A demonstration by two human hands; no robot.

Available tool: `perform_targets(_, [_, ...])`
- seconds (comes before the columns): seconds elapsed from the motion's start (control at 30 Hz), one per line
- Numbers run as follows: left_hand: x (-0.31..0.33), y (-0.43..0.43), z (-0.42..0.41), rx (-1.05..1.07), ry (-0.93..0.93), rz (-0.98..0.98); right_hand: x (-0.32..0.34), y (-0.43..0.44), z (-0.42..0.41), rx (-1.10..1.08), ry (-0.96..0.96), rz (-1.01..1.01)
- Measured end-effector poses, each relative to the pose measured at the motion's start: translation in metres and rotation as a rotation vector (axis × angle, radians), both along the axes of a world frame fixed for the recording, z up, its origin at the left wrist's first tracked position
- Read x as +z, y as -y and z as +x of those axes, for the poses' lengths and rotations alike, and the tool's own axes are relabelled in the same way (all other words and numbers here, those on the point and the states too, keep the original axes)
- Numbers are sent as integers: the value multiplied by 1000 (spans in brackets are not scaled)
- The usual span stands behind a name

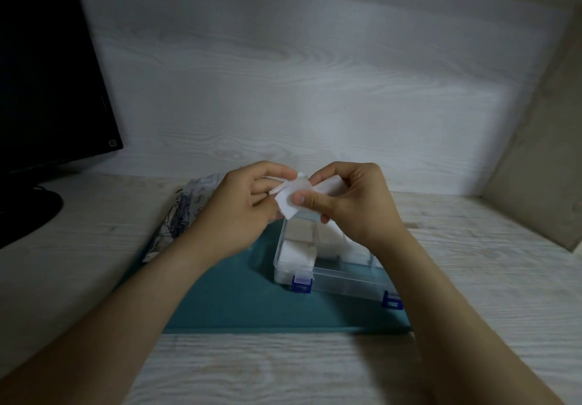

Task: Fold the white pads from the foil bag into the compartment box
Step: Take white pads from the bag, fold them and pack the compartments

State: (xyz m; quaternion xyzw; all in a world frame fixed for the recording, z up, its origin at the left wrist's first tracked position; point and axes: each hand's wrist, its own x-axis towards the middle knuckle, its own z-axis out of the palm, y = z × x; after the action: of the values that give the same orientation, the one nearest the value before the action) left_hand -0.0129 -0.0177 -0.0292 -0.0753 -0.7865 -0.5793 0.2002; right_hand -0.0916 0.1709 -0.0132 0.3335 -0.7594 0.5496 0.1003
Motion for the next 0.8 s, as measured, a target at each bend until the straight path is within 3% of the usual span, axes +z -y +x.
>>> perform_targets(0.4, [4, -6, 5, -66, -5, 86, -2, 4, 1, -144, 39, -35])
perform_targets(0.67, [-1, 2, -1, 171, -136, 135, -5, 4, -3, 46, 225, -158])
perform_targets(0.8, [-3, 7, -6, 262, -162, 133, 1, 1, -2, 49, 132, -219])
